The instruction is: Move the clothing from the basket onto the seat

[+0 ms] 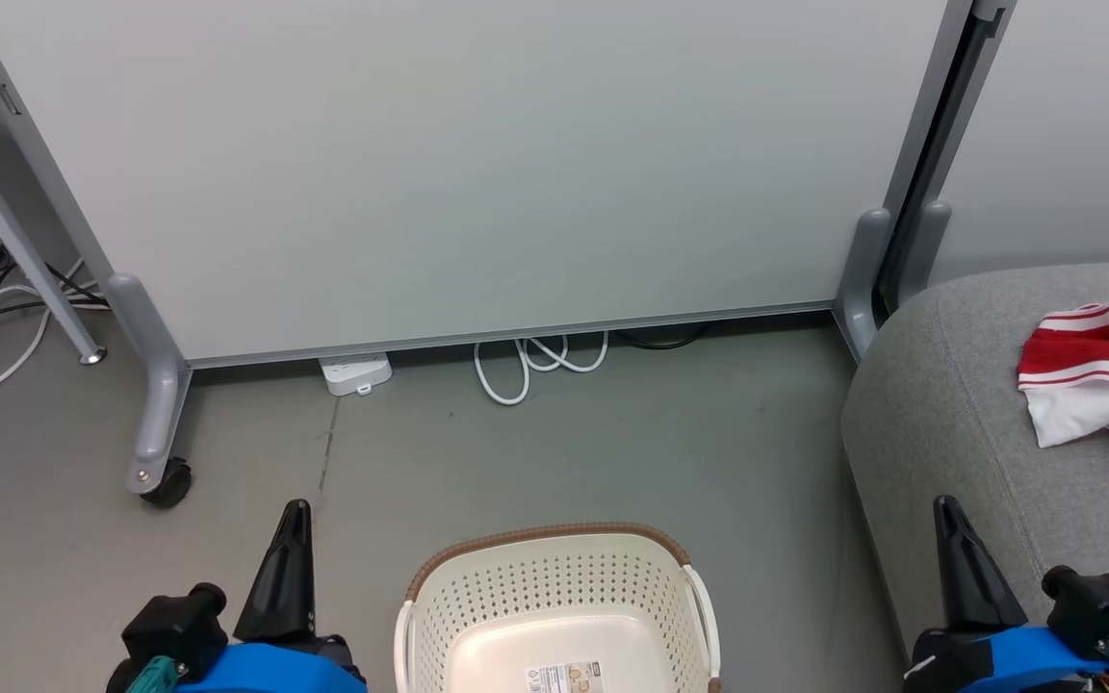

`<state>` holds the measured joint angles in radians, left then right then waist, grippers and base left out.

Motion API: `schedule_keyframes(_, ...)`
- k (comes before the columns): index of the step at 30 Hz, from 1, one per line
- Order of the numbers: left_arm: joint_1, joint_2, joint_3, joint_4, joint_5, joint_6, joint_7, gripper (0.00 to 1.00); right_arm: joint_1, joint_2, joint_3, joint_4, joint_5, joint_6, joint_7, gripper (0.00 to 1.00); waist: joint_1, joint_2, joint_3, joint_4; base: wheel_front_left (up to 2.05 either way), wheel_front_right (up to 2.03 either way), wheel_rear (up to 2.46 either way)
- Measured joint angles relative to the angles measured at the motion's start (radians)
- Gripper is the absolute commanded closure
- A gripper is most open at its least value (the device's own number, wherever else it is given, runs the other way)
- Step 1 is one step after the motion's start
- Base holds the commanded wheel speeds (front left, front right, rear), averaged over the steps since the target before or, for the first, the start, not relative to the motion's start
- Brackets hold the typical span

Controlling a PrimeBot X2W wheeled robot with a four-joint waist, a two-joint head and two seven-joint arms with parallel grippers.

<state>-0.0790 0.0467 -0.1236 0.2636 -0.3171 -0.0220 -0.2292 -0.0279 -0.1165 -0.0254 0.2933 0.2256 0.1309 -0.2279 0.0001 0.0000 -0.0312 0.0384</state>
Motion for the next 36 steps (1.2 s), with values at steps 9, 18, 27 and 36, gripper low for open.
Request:
schedule_keyframes(9, 0.000, 0.000, 0.026, -0.001, -0.142, -0.011, 0.036, 1.00, -0.002, 0.008, -0.007, -0.005, 0.154, 0.000, 0.035, 1.00, 0.0000, 0.0000, 0.002, -0.003, 0.00, 0.00, 0.00)
schedule_keyframes(18, 0.000, 0.000, 0.054, -0.002, -0.288, -0.024, 0.075, 1.00, -0.005, 0.014, -0.015, -0.011, 0.310, 0.000, 0.071, 1.00, 0.0000, 0.0000, 0.005, -0.005, 0.00, 0.00, 0.00)
schedule_keyframes(27, -0.001, 0.000, 0.078, -0.004, -0.419, -0.034, 0.108, 1.00, -0.009, 0.020, -0.024, -0.015, 0.448, 0.000, 0.105, 1.00, 0.0000, 0.0000, 0.007, -0.008, 0.00, 0.00, 0.00)
schedule_keyframes(36, -0.002, 0.000, 0.097, -0.005, -0.539, -0.043, 0.141, 1.00, -0.017, 0.027, -0.034, -0.019, 0.577, 0.000, 0.139, 1.00, 0.0000, 0.0000, 0.010, -0.011, 0.00, 0.00, 0.00)
